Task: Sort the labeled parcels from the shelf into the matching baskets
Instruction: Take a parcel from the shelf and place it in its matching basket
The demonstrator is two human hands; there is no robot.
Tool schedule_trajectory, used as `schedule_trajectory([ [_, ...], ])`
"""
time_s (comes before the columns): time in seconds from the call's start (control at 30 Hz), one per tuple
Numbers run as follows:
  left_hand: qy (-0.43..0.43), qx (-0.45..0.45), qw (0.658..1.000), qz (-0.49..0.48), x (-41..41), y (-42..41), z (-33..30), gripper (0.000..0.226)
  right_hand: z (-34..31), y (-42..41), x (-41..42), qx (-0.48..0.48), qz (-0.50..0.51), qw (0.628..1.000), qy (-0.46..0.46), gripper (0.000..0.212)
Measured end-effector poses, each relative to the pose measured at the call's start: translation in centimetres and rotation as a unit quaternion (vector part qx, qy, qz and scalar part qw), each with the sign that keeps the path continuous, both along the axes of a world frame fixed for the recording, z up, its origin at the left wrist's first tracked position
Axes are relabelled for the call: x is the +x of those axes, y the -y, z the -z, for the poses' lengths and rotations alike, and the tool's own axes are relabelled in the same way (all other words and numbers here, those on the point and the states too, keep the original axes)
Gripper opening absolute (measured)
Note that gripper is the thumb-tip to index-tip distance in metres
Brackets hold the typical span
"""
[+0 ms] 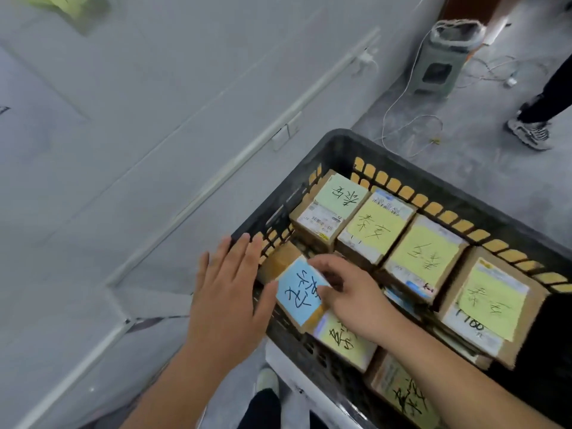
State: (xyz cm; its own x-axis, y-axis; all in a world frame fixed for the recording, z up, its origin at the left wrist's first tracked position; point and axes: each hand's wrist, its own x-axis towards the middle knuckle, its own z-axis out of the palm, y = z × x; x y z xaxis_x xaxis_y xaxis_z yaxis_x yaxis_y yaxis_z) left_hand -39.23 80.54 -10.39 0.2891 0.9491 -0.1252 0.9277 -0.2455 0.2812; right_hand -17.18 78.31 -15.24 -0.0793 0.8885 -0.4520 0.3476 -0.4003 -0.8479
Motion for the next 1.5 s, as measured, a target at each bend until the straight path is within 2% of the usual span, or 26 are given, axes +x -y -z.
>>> schedule_trajectory([
  [0.2,-0.012,-0.004,0.998,0.056,-0.8,-0.8,0.9,0.072,4.0,-2.4,-2.0,-0.017,-0.078,0.996,0.041,0.041],
  [0.43,-0.062,-0.019,0.992,0.111,-1.8,-1.6,0.9,0.072,1.8,-2.7,-2.8,-0.012,-0.115,0.981,0.154,0.051],
  [0.5,-0.078,-0.026,0.986,0.145,-2.4,-2.0,0.8,0.074,-0.2,-2.2,-2.6,-0.017,-0.074,0.981,0.181,0.052],
  [0.63,-0.045,-0.013,0.966,0.254,-2.5,-3.7,0.1,0.073,-4.8,1.4,-2.3,-0.033,0.083,0.977,0.192,0.050],
  [0.73,-0.007,-0.013,0.938,0.346,-1.1,-4.2,-0.7,0.070,-8.2,5.8,-3.5,-0.034,0.176,0.952,0.249,0.050],
  [0.87,0.028,-0.011,0.905,0.424,1.1,-2.0,-2.2,0.070,-11.5,13.4,-7.0,-0.021,0.305,0.911,0.277,0.055],
  [0.97,0.026,-0.007,0.870,0.493,3.0,1.7,-3.4,0.069,-13.0,20.2,-9.6,-0.025,0.395,0.876,0.276,0.051],
  [1.07,0.010,0.023,0.817,0.576,4.8,6.9,-4.3,0.067,-13.7,27.4,-12.2,-0.047,0.468,0.833,0.290,0.045],
  [1.23,-0.003,0.062,0.701,0.710,5.7,18.7,-5.1,0.065,-12.5,40.2,-18.3,-0.135,0.542,0.746,0.362,0.062],
  [1.5,0.004,0.084,0.559,0.825,2.3,41.6,-4.8,0.069,-11.6,60.0,-30.4,-0.257,0.638,0.625,0.369,0.072],
])
